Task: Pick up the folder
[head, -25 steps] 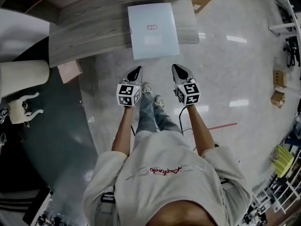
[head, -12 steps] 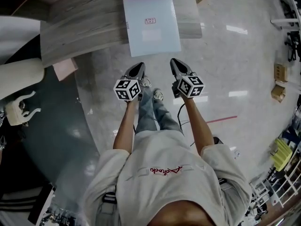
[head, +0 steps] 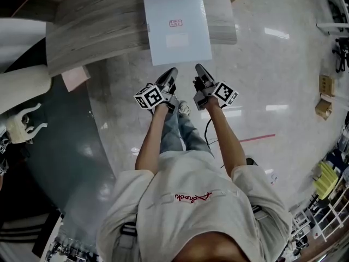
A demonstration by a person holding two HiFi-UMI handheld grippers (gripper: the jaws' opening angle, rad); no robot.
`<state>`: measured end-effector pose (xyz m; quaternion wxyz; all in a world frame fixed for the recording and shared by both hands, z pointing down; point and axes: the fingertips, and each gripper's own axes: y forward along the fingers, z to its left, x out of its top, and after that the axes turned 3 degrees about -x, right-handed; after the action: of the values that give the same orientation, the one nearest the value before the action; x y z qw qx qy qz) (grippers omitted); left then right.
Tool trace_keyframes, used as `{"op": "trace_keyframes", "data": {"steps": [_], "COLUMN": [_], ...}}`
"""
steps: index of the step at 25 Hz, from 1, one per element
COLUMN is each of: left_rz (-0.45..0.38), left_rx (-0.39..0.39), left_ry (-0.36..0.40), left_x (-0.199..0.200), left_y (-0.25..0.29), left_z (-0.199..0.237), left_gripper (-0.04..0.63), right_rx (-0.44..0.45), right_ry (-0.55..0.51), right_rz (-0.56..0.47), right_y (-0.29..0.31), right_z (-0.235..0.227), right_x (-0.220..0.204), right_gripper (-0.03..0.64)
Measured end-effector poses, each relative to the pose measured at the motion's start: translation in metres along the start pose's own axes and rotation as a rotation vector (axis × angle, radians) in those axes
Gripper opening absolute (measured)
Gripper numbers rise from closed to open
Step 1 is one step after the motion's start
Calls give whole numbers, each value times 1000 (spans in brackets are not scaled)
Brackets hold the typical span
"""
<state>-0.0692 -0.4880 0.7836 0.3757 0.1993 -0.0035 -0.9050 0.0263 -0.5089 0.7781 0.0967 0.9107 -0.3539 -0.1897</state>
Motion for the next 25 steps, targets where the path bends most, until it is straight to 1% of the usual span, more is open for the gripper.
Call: {"op": "trace_keyframes", "data": {"steps": [1,2,3,4,5,6,7,8,9,10,11,12,15,17,18,19,23,24,25], "left_rz": [-29,-62,-98,-130,-151,-161,-161,-158,-155,-152,-150,-151,-164,-170,-170,-168,-172,-176,-184], "left_rx": [-23,-51,-88,-131,-168,-192,-207,-216,-223,-228,-231,-231,-219,-211,-203,-190,-143,-145,-163], "left_ry": [-61,-141,-243,-341,-403,-426,-427,-422,-421,-425,-431,-437,-443,-438,-429,-415,-371,-372,-391], "left_x": [1,3,4,6,7,9,10,11,11,11,11,11,13,15,17,18,26,28,31], "left_y": [1,1,2,4,5,6,7,8,9,11,13,15,18,22,24,25,29,30,33], "left_z": [0,-1,-2,-5,-7,-9,-9,-9,-9,-8,-7,-6,0,4,7,11,25,25,21], "left_gripper": [0,26,109,170,209,239,283,339,385,418,438,460,493,503,506,512,514,514,514], "right_rx": [34,68,97,123,150,182,214,240,254,258,259,263,282,283,282,284,273,270,269], "right_ry": [53,101,139,166,187,209,232,252,263,268,273,278,284,288,293,298,295,293,293], "right_rz": [-3,-9,-19,-29,-37,-39,-36,-30,-25,-23,-24,-28,-25,-28,-34,-40,-47,-45,-44], "right_y": [1,1,1,0,-1,-1,-1,0,2,4,7,9,16,22,25,28,40,42,44], "right_z": [0,0,0,-1,0,1,3,4,4,4,2,2,2,0,-1,-2,-4,-3,-3], "right_x": [-1,-1,0,1,1,1,1,0,-1,-1,-1,0,2,4,6,8,12,13,14], "right_gripper": [6,6,6,6,6,26,164,245,261,298,334,354,394,413,446,456,456,456,456]}}
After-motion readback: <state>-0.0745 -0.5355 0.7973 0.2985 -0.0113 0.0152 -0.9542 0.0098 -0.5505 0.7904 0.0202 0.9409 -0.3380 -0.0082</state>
